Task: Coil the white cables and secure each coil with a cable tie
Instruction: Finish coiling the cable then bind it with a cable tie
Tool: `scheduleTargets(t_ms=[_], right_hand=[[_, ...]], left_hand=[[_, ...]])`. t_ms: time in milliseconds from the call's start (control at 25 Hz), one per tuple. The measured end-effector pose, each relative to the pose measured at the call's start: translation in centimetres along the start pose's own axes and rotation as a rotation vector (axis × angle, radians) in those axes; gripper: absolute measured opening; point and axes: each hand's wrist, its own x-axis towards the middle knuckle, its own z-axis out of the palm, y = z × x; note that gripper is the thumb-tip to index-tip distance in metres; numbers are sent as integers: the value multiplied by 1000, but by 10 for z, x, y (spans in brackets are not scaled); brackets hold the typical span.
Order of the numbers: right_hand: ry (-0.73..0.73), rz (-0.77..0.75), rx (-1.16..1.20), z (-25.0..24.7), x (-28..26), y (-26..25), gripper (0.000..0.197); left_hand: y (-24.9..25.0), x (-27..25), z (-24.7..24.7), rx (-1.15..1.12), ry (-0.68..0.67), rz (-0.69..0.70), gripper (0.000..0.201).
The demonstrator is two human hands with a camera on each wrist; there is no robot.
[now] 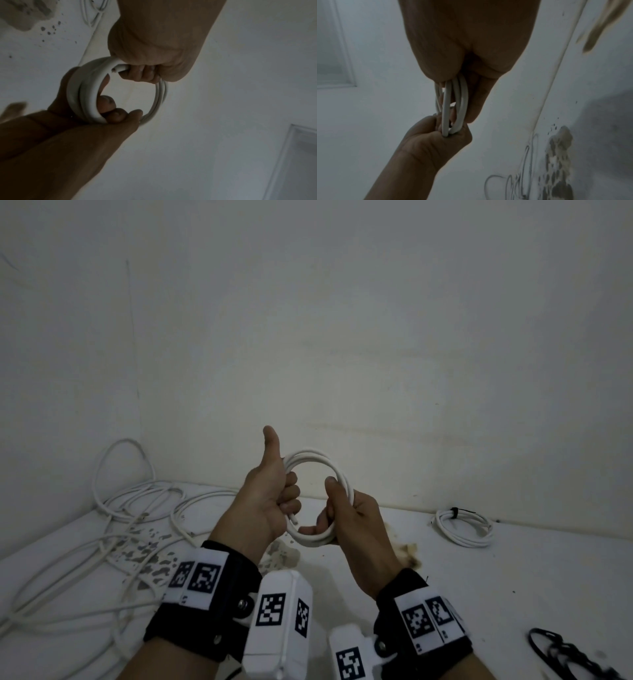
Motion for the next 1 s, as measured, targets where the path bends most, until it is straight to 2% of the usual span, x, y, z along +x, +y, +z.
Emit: scheduleTargets(t_ms=[160, 280, 360, 440, 480, 560, 600, 680, 720, 800, 880, 1000], right_hand=[[-58, 29, 13, 2, -2, -1, 52], [-96, 53, -33, -1, -3, -9, 25], [-57, -4, -132, -10, 4, -15, 28], [-125, -76, -302, -16, 6, -22, 27], [-176, -114, -398, -18, 6, -23, 25], [-181, -189, -547, -21, 7, -19, 16], [-164, -213, -576, -22, 7, -17, 12], [-174, -257, -619, -23, 8, -12, 21], [-184, -278, -649, -23, 9, -11, 27], [-145, -286, -612, -22, 10, -9, 23], [-51, -280, -550, -20, 12, -7, 12], [0, -238, -518, -17, 13, -4, 15]], left_hand=[[2, -3, -2, 87, 0, 70, 62], [2, -2, -7, 279, -64, 61, 79], [-2, -3, -4, 429, -139, 29, 97], [-7, -6, 0, 505, -219, -7, 111], [-9, -7, 2, 487, -250, -29, 115], [-11, -6, 5, 387, -274, -95, 124], [-11, -6, 5, 344, -278, -119, 124], [-12, -7, 5, 333, -284, -141, 117], [-12, -8, 5, 344, -287, -146, 109], [-13, -9, 6, 319, -305, -150, 91], [-14, -5, 4, 234, -302, -144, 100], [-15, 1, 4, 221, -278, -132, 106]])
